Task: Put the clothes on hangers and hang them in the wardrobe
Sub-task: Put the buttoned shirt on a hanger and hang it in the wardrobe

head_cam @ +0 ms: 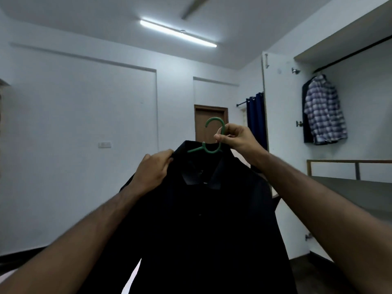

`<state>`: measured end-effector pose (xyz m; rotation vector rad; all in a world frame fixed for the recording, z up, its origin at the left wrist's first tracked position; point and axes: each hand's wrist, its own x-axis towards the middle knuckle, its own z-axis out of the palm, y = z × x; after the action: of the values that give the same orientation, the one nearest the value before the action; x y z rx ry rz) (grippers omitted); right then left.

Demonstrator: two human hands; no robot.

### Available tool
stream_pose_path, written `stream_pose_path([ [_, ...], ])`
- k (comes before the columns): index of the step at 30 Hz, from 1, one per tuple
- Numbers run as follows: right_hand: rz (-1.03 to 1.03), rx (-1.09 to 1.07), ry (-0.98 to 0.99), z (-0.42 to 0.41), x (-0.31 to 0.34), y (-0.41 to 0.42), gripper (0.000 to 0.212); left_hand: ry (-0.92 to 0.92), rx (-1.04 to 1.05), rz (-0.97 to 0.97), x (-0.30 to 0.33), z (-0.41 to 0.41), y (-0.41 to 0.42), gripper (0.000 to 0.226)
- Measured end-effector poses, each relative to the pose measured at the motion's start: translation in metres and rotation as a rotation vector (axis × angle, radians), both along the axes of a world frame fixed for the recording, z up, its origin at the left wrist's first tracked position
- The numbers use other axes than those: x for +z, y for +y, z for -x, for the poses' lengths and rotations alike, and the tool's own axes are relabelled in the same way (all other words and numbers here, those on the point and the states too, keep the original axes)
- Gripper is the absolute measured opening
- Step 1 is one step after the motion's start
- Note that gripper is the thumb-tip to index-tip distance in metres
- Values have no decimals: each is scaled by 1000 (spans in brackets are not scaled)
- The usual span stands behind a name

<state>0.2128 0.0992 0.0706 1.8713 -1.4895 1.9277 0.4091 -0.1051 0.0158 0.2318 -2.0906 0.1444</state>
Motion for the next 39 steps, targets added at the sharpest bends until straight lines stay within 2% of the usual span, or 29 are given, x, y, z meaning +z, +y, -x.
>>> stream_pose_path([
  [3, -29, -63, 68, 33, -11, 6, 19, -59, -47, 41, -7, 57, 28, 12],
  [5, -37, -116, 93, 67, -24, 8, 21, -54, -110, 1, -22, 102, 38, 10],
  [9, 24, -176, 18, 169, -60, 13, 26, 1, -125, -39, -56, 199, 31, 12],
  [13, 47, -184, -33, 294, -90, 8, 24, -57, -104, 2, -68, 305, 9, 11],
  [16, 61, -176, -58, 373, -80, 7, 14, -129, -125, 66, -51, 383, 5, 15],
  [18, 65, -172, -77, 417, -60, 16, 8, -160, -132, 110, -29, 428, 4, 21],
  [21, 26, -129, -112, 474, -15, 42, 6, -224, -119, 169, 12, 482, 5, 50],
  [23, -30, -116, -121, 506, 20, 62, 9, -269, -150, 183, 43, 512, 12, 59],
  [27, -124, -191, -191, 544, 112, 96, 15, -300, -304, 106, 116, 559, 39, 42],
  [32, -215, -324, -195, 574, 239, 133, 8, -358, -459, -21, 231, 607, 65, 27],
  [36, -316, -567, -89, 579, 314, 165, 23, -217, -557, -129, 311, 640, 81, 24],
  [39, -575, -785, 79, 589, 345, 197, 36, -87, -579, -208, 353, 662, 88, 27],
])
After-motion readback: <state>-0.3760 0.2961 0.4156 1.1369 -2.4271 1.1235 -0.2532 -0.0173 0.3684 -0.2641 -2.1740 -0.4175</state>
